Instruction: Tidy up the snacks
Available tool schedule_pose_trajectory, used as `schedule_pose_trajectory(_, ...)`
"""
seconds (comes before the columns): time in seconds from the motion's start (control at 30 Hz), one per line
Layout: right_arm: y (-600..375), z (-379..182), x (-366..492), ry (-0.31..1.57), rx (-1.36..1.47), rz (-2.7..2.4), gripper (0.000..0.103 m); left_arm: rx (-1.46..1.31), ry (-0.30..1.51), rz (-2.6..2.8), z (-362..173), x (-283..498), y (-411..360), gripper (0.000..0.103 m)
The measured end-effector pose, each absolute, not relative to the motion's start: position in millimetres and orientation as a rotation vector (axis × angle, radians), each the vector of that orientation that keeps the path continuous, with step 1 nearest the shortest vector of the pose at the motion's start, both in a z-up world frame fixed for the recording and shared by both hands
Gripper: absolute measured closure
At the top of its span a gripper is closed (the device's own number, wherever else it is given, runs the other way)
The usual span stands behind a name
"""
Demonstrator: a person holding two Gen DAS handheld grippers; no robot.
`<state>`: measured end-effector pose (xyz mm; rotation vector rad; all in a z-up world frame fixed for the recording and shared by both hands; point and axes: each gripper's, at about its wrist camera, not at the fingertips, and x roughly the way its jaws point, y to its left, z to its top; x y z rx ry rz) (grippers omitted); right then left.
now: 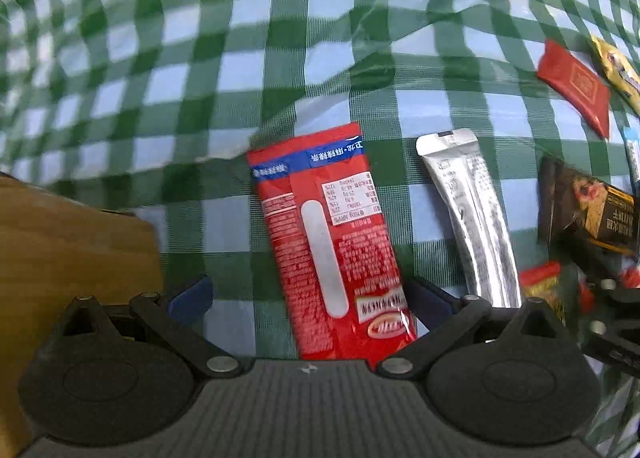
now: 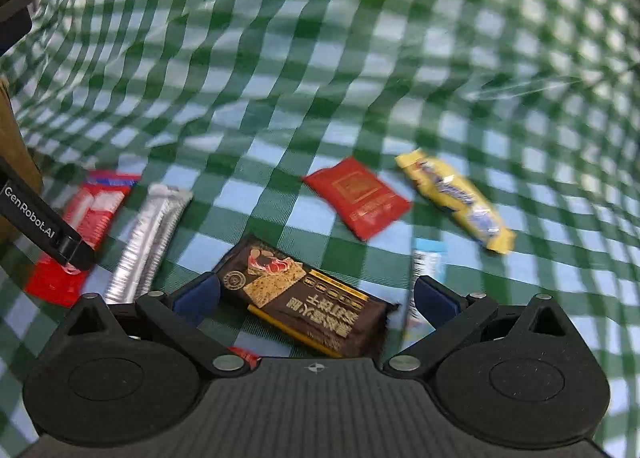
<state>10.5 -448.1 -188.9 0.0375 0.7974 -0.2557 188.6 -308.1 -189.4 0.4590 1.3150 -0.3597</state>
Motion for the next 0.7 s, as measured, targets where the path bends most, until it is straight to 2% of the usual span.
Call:
schedule_pose_trajectory(0.07,-457.6,-205.7,23.0,0.859,0.055,-0.235,0.000,0.402,1.340,-0.378,-191.7,195.9,-302.3,0.000)
schedule_pose_trajectory(0.13,-462.3,-208.2,22.2,0.806,0.082,-0.238,0.000,0.399,1.329,-0.395,-192.4,196.8,-299.7,0.000)
schedule_pose_trajectory(0.5,-457.7,-214.5,23.5,0.786,0.058,-0.241,0.001,0.394,1.308,-0.403,-191.7,187.1,-296.2,0.000)
schedule_pose_trajectory(0.53,-457.6,-211.1,19.7,0.793,0.054,-0.242,0.002,0.391,1.309,-0.401,-191.3,186.7,-296.1,0.003)
schedule_pose_trajectory(0.57,-456.7,-209.8,19.8,0.798,0.050,-0.235,0.014,0.382,1.303,-0.398,-188.7,185.8,-294.6,0.013)
schedule_pose_trajectory(0.6,-454.4,-207.2,19.5,0.797,0.050,-0.215,0.038,0.368,1.286,-0.397,-183.0,184.7,-293.7,0.021)
schedule_pose_trajectory(0.63,-450.5,-204.1,19.5,0.793,0.045,-0.190,0.050,0.364,1.272,-0.406,-177.9,182.5,-293.5,0.046)
schedule_pose_trajectory(0.67,-445.0,-200.2,20.2,0.804,0.023,-0.183,0.061,0.373,1.257,-0.414,-174.6,179.5,-297.7,0.050)
schedule_pose_trajectory(0.7,-440.6,-197.5,21.0,0.815,0.005,-0.182,0.062,0.379,1.252,-0.416,-170.5,177.3,-298.2,0.050)
